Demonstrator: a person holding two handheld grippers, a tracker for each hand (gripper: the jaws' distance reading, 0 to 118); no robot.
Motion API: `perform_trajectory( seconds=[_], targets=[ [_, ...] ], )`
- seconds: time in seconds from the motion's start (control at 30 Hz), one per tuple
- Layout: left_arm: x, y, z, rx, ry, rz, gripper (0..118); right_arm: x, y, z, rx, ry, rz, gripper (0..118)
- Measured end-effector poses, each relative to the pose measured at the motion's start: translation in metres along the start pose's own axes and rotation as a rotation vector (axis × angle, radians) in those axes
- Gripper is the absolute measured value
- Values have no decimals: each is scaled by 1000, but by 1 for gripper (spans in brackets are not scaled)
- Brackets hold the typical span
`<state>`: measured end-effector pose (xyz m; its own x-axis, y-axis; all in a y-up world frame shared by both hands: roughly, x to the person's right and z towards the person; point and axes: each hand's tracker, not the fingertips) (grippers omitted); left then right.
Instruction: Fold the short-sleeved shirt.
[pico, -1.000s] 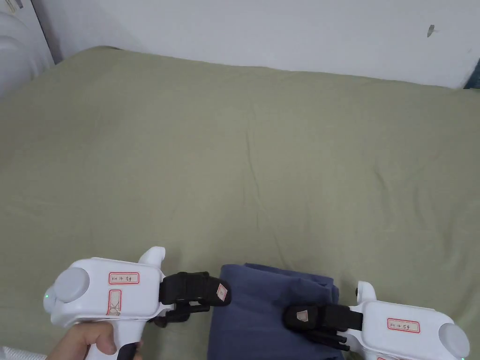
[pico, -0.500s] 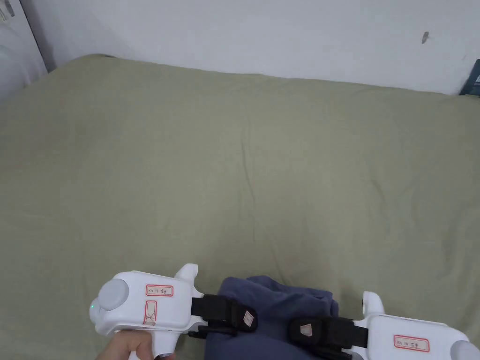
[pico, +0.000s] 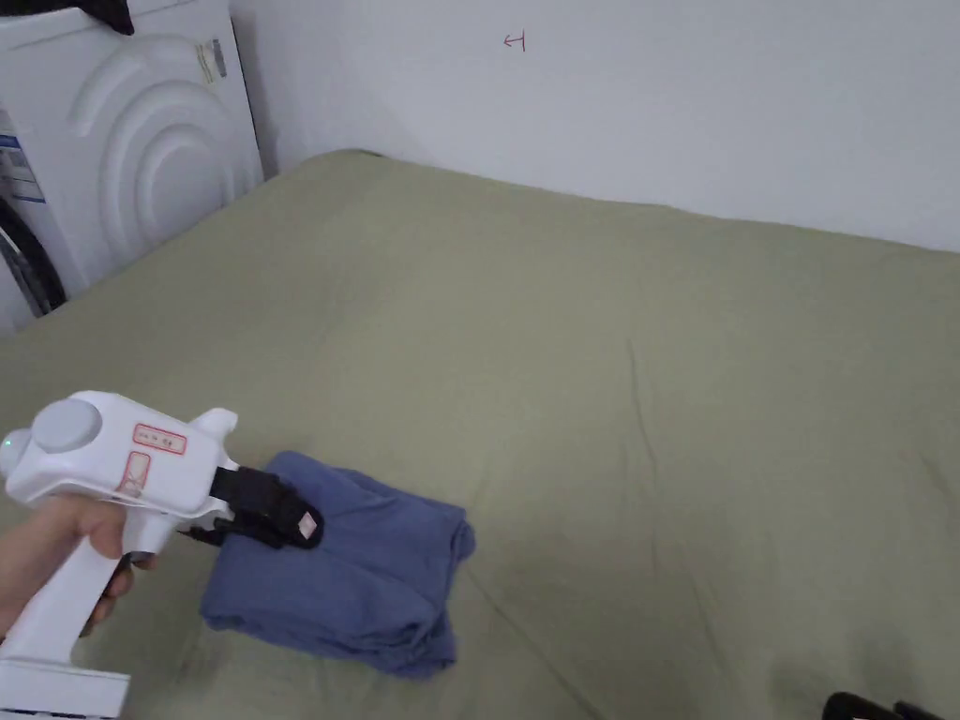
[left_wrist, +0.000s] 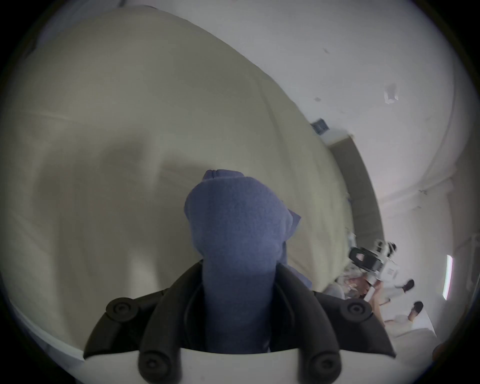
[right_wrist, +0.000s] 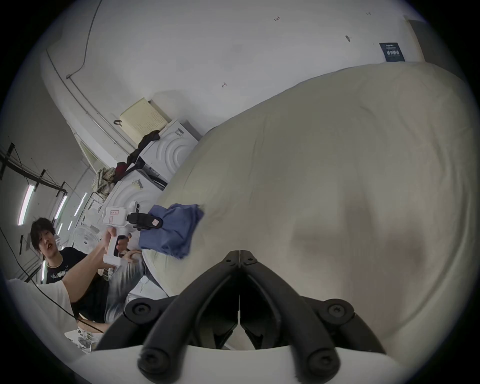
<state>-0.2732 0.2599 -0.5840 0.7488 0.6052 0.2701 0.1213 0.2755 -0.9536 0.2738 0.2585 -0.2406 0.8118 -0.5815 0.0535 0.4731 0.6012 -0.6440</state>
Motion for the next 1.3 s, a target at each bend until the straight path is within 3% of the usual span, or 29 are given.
perform_trajectory(
  seconds=[0.23, 0.27, 0.33, 0.37, 0.43, 0.47, 0.57, 0.63, 0.67, 0.73, 0.77, 0.87, 0.93, 1.03, 1.2, 1.3],
  targets=[
    [-16, 43, -5, -95, 3, -80, 23, 4, 3, -16, -13, -32, -18, 1],
    [-17, 47, -6, -106, 18, -89, 29, 4, 3, -19, -16, -40, -19, 1],
    [-11, 47, -5, -119, 66, -101, 103, 5, 4, -21, -21, -43, -18, 1],
    [-9, 46, -4, -85, 151, -123, 118, 5, 4, -21, -20, -40, -22, 1],
    [-15, 47, 9, 39, 180, -182, 114, 7, 5, -21, -16, -25, -25, 1],
    [-12, 41, 14, 9, 189, -126, 114, 7, 6, -20, -14, -23, -21, 1],
    [13, 32, 40, 74, 320, -204, 114, 4, 10, -15, 1, -10, -9, 1],
    [36, 19, 54, 175, 432, -244, 107, -1, 12, -10, 13, -6, 13, 1],
    [54, 7, 60, 250, 442, -270, 97, -3, 12, -6, 25, -17, 32, 1],
    [85, -12, 68, 331, 391, -292, 28, -7, 14, 3, 44, -33, 63, 1],
    [104, -24, 67, 371, 379, -301, 0, -12, 16, 9, 62, -46, 86, 1],
    [163, -54, 55, 469, 298, -344, 0, -24, 21, 29, 142, -118, 141, 1],
    [218, -85, 35, 551, 324, -421, 0, -35, 26, 42, 199, -205, 185, 1],
    [290, -125, 9, 670, 207, -450, 0, -48, 33, 62, 309, -337, 267, 1],
    [377, -172, -33, 893, 233, -523, 0, -75, 28, 98, 494, -644, 467, 1],
    [413, -193, -54, 898, 323, -661, 0, -86, 25, 123, 562, -664, 496, 1]
  ],
)
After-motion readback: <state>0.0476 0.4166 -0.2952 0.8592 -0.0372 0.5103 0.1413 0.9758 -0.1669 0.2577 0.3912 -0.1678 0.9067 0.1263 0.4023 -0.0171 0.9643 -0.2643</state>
